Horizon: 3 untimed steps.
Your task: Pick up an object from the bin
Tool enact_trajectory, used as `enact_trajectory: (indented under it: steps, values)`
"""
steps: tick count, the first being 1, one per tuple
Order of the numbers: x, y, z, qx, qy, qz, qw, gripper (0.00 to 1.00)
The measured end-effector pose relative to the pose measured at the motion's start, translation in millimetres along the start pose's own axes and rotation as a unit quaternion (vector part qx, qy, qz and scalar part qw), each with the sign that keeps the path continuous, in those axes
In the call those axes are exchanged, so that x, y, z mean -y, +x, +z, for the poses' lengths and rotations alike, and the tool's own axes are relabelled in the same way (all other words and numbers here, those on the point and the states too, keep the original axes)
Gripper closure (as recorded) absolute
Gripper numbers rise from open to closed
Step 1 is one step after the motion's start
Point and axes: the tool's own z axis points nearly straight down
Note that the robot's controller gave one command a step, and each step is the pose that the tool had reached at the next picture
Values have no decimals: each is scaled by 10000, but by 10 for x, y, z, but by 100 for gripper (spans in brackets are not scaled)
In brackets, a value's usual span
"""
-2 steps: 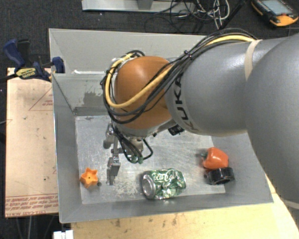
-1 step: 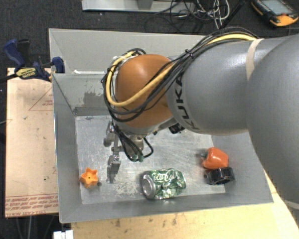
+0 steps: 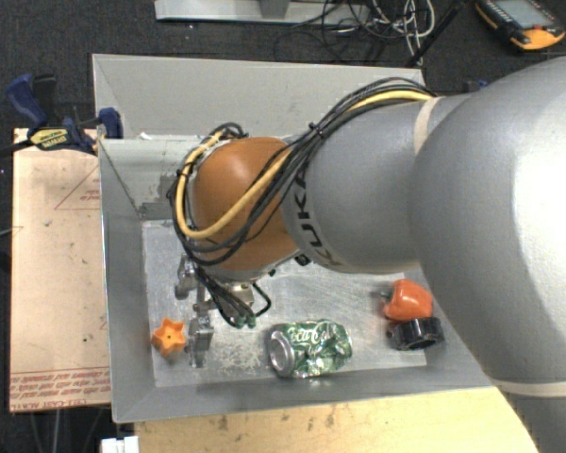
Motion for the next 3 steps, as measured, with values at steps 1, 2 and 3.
enact_trajectory:
  steps: [1,2,3]
  values:
    - [-212,24,-50,-16,2,-415,9991,0]
    - [-263,33,-162,-7,-2,-439,9990,0]
    - [-285,170,591,48,-15,-740,9972,0]
